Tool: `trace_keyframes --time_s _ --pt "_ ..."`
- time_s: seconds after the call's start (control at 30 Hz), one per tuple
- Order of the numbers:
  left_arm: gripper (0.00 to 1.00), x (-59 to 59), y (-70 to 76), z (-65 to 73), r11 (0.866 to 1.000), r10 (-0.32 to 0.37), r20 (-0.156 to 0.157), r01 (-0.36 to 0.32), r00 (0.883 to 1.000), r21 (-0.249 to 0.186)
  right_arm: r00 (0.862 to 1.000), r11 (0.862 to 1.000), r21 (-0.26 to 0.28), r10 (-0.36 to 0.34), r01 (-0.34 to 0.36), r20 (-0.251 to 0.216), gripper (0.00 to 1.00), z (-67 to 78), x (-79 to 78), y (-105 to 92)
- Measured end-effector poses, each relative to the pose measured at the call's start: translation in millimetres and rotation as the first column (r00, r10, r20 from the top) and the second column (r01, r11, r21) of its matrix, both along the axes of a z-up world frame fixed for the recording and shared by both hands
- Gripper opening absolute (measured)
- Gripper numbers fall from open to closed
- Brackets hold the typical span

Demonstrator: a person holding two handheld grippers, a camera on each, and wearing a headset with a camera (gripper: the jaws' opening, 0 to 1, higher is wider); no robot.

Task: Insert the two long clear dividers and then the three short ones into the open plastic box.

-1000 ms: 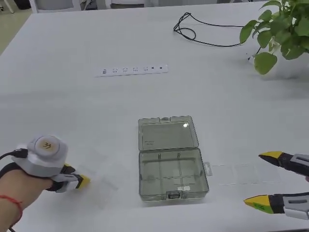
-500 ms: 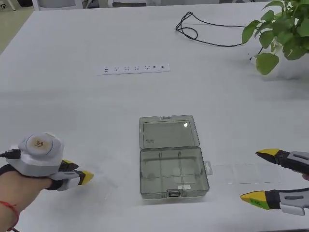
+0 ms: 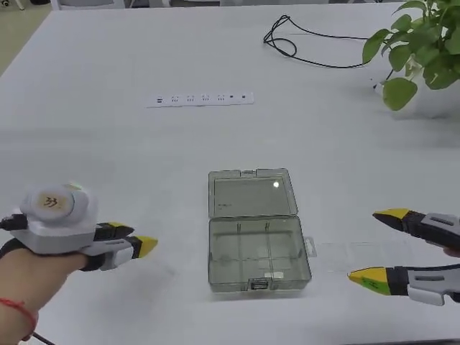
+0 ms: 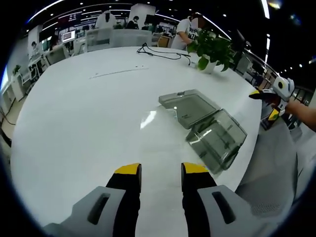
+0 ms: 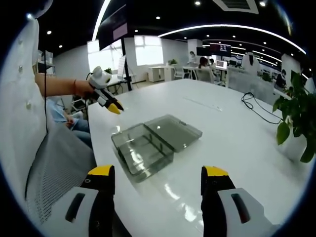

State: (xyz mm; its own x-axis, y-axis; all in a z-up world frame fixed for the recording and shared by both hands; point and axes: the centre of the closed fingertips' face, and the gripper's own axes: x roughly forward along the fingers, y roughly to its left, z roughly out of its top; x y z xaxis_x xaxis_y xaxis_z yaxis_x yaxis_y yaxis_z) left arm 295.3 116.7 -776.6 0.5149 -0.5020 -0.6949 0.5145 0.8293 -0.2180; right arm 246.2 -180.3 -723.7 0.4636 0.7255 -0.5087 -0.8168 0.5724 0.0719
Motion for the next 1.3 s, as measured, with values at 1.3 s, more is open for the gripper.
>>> trace_keyframes --time_s 1.3 --pt "0.30 -14.2 -135.5 75.2 0.922 -0.052 0.166 0.111 0.985 -0.370 0.977 0.930 0.311 -0.154 0.194 -0.148 0.35 64.1 28.5 106.3"
